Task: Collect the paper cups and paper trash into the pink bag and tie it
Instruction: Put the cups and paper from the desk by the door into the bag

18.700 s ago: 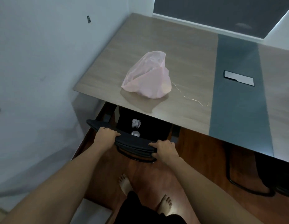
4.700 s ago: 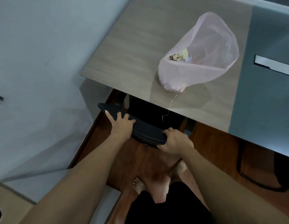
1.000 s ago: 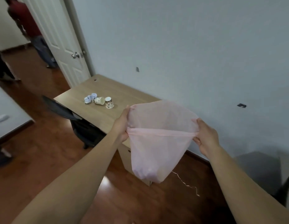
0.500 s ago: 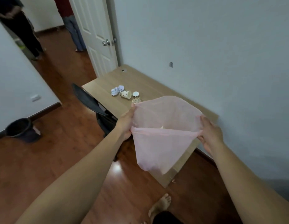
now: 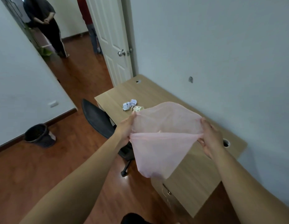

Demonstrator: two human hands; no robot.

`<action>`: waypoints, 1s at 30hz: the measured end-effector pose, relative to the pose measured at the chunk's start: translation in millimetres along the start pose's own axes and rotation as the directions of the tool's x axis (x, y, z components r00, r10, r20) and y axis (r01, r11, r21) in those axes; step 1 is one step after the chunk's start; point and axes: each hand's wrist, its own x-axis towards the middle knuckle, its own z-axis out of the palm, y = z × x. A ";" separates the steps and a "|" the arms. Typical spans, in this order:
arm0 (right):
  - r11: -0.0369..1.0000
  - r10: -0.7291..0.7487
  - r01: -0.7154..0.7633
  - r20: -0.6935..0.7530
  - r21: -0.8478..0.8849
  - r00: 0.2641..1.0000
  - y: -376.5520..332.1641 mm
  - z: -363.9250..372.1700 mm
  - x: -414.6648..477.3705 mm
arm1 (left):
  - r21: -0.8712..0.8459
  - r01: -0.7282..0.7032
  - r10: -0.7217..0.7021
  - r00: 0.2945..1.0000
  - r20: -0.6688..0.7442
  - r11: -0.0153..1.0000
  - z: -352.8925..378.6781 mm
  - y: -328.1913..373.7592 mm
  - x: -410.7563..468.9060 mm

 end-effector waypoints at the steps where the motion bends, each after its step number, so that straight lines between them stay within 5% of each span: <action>1: 1.000 0.001 -0.001 -0.008 -0.006 1.000 -1.1 2.0 9.4 | 0.018 0.005 -0.005 1.000 -0.006 1.000 3.1 1.0 10.0; 11: 0.954 0.008 -0.066 -0.197 -0.292 0.980 17.8 9.0 80.3 | 0.270 0.151 -0.159 0.987 0.006 0.951 18.7 -20.1 132.9; 15: 0.987 0.152 -0.161 -0.275 -0.009 0.949 26.9 29.0 108.6 | 0.524 0.168 -0.233 0.971 0.060 0.835 8.4 -31.4 187.1; 21: 0.863 0.345 -0.186 -0.281 0.469 0.895 23.9 66.6 148.3 | 0.831 -0.104 -0.149 0.964 0.218 0.547 -15.5 -57.5 253.9; 28: 0.849 0.274 -0.192 -0.098 0.492 0.957 -1.0 103.0 176.5 | 0.746 -0.229 -0.024 0.950 0.311 0.625 -17.1 -50.5 286.2; 30: 0.910 0.262 -0.181 -0.180 0.373 0.948 -2.8 111.9 177.1 | 0.780 -0.245 -0.073 0.935 0.347 0.576 -20.4 -50.0 298.1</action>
